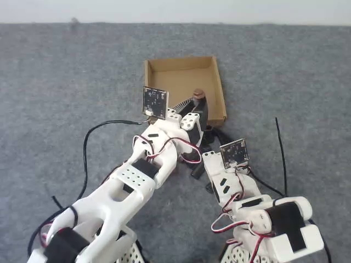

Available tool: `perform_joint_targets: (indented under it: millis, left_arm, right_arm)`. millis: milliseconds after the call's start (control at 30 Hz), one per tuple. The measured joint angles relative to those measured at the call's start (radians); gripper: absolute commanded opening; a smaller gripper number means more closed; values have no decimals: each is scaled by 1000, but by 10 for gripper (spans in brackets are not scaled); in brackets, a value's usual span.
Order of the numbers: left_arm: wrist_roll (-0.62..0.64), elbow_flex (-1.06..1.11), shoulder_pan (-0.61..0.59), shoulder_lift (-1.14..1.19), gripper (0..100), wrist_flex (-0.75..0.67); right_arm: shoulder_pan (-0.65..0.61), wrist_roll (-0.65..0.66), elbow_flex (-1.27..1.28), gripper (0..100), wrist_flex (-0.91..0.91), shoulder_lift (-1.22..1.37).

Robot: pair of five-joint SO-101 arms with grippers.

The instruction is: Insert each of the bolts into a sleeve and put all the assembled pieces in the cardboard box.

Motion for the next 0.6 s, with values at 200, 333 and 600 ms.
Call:
perform_joint_targets:
  millis: [200,333,600]
  left_arm:
    - [0,11,9,0,12,0]
    - [0,25,11,0,12,-2]
    - [-5,31,14,-5,12,-6]
  right_arm:
    - [0,0,0,6,0,0]
    - [0,0,0,6,2,0]
    - [0,5,0,6,5,2]
